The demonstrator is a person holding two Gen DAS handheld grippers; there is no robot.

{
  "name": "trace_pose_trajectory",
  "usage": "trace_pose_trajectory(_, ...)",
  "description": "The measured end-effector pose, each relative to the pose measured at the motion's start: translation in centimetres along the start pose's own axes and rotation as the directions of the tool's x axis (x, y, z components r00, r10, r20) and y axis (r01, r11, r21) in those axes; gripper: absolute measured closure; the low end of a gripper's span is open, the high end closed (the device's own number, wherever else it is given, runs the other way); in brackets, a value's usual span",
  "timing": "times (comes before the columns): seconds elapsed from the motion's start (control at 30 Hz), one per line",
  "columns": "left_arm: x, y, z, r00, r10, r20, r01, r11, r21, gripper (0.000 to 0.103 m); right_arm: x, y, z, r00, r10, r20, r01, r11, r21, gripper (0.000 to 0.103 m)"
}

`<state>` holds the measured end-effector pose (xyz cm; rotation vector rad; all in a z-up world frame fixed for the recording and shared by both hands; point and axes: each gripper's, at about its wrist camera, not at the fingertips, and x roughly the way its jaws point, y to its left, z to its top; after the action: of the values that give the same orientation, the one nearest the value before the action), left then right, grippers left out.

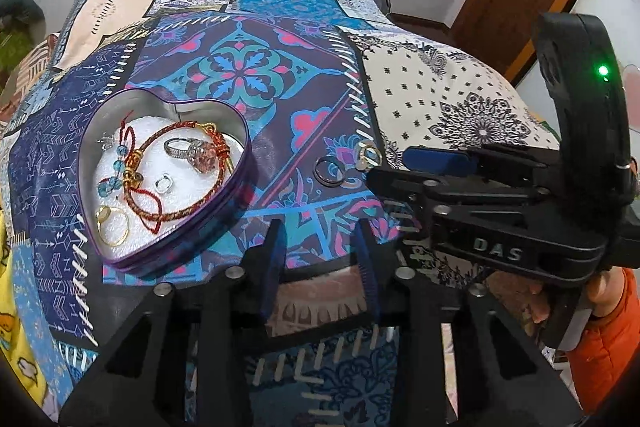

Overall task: Organize jewelry
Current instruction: 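Grasp the gold ring with the right gripper while the left grasps the dark ring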

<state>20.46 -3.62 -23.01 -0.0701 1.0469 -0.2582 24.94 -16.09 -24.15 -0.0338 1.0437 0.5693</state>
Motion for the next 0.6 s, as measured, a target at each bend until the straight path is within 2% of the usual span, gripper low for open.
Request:
trace_pose_trajectory(0.07, 0.4, 0.1, 0.2, 1.000, 0.000, -0.003, 0.000, 1.000, 0.002, 0.075, 0.3, 0.2, 0.3, 1.000, -0.011, 0.006, 0.011, 1.000, -0.009, 0.064)
trace_pose_trajectory(0.27, 1.0, 0.0, 0.8, 1.000, -0.004, -0.005, 0.004, 1.000, 0.018, 0.076, 0.7, 0.7, 0.3, 0.999, -0.040, 0.021, 0.041, 0.998, -0.051, 0.065)
trace_pose_trajectory(0.37, 1.3, -0.3, 1.0, 1.000, -0.002, -0.008, 0.002, 1.000, 0.028, 0.076, 0.7, 0.8, 0.1, 0.997, -0.065, 0.038, 0.068, 0.996, -0.062, 0.079)
trace_pose_trajectory(0.6, 2.2, -0.7, 1.9, 1.000, -0.006, -0.019, 0.007, 0.999, 0.034, 0.076, 0.1, 0.5, 0.4, 0.997, -0.055, 0.047, 0.057, 0.997, -0.047, 0.079)
